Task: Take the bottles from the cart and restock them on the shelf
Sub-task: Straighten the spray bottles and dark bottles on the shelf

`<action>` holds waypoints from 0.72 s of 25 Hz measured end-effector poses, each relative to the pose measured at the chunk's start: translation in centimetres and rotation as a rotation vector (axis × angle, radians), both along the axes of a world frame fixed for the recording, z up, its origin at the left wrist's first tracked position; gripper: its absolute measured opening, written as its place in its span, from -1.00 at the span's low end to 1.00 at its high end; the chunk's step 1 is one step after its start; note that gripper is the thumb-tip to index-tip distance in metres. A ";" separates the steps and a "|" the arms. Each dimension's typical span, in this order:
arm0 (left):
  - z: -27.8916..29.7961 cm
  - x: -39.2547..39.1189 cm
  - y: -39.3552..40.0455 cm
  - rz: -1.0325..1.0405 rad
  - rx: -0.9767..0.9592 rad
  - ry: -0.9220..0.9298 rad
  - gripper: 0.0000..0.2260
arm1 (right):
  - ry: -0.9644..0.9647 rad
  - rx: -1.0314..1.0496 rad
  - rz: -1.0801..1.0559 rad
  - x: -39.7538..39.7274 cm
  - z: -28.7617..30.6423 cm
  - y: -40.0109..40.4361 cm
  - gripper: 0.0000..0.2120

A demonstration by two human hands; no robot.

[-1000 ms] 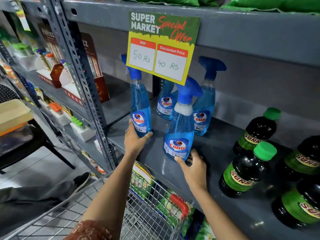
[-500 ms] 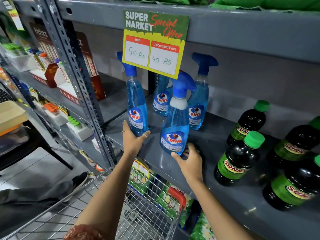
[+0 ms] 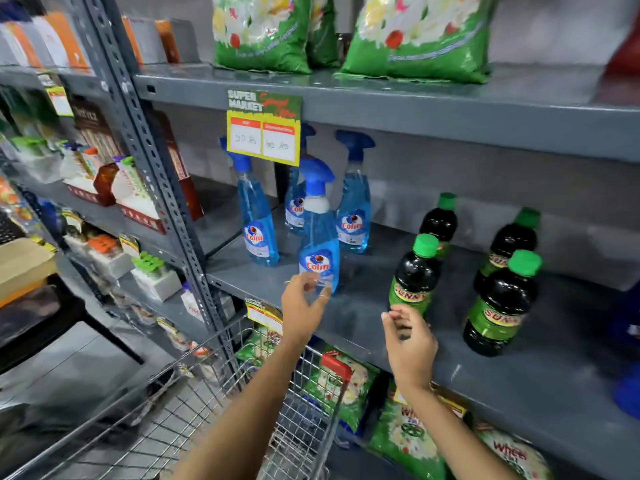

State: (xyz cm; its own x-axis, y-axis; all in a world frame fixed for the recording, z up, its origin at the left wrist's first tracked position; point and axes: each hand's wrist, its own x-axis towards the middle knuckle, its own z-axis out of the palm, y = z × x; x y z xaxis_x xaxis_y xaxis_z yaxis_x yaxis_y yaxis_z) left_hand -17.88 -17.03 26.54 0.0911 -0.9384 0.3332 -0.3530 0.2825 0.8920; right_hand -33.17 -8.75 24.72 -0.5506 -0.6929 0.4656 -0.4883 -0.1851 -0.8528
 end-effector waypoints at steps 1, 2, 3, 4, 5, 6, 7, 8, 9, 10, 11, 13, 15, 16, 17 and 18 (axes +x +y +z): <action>0.3 -1.2 0.5 -0.026 0.022 0.031 -0.81 | 0.022 -0.006 -0.058 -1.1 0.3 0.7 -0.91; 0.5 -2.4 1.0 -0.053 0.046 0.057 -0.80 | 0.033 -0.011 -0.107 -2.1 0.6 1.4 -0.91; 0.6 -3.5 1.4 -0.083 0.056 0.067 -0.78 | 0.034 -0.013 -0.147 -3.2 0.8 2.0 -0.91; 0.6 -4.6 1.8 -0.120 0.059 0.062 -0.76 | 0.033 -0.012 -0.184 -4.3 0.9 2.6 -0.90; 0.5 -5.6 2.1 -0.158 0.070 0.048 -0.72 | 0.040 -0.006 -0.216 -5.3 1.0 3.1 -0.91; 0.4 -6.5 2.3 -0.199 0.097 0.029 -0.67 | 0.054 0.002 -0.244 -6.2 1.1 3.5 -0.91; 0.3 -7.3 2.5 -0.242 0.136 0.010 -0.60 | 0.068 0.012 -0.271 -7.0 1.1 3.9 -0.90; 0.1 -8.0 2.6 -0.291 0.173 -0.003 -0.54 | 0.074 0.020 -0.300 -7.8 1.0 4.1 -0.89; -0.1 -8.7 2.7 -0.342 0.204 -0.010 -0.49 | 0.069 0.026 -0.335 -8.6 0.9 4.2 -0.86; -0.3 -9.4 2.8 -0.386 0.226 -0.012 -0.45 | 0.053 0.031 -0.370 -9.4 0.8 4.3 -0.81; -0.6 -10.0 2.8 -0.412 0.252 -0.013 -0.41 | 0.023 0.041 -0.400 -10.1 0.7 4.3 -0.74; -1.3 -11.0 2.8 -0.406 0.309 -0.010 -0.36 | -0.058 0.094 -0.427 -11.3 0.1 4.2 -0.56; -2.0 -11.7 2.7 -0.356 0.313 -0.042 -0.37 | -0.138 0.171 -0.367 -12.3 -0.5 3.7 -0.32; -2.3 -11.9 2.6 -0.334 0.299 -0.056 -0.38 | -0.167 0.195 -0.306 -12.7 -0.7 3.5 -0.24; -2.5 -12.0 2.5 -0.322 0.284 -0.064 -0.39 | -0.180 0.208 -0.249 -13.0 -0.9 3.2 -0.20; -2.6 -12.1 2.5 -0.317 0.267 -0.064 -0.39 | -0.176 0.212 -0.208 -13.1 -1.0 3.0 -0.21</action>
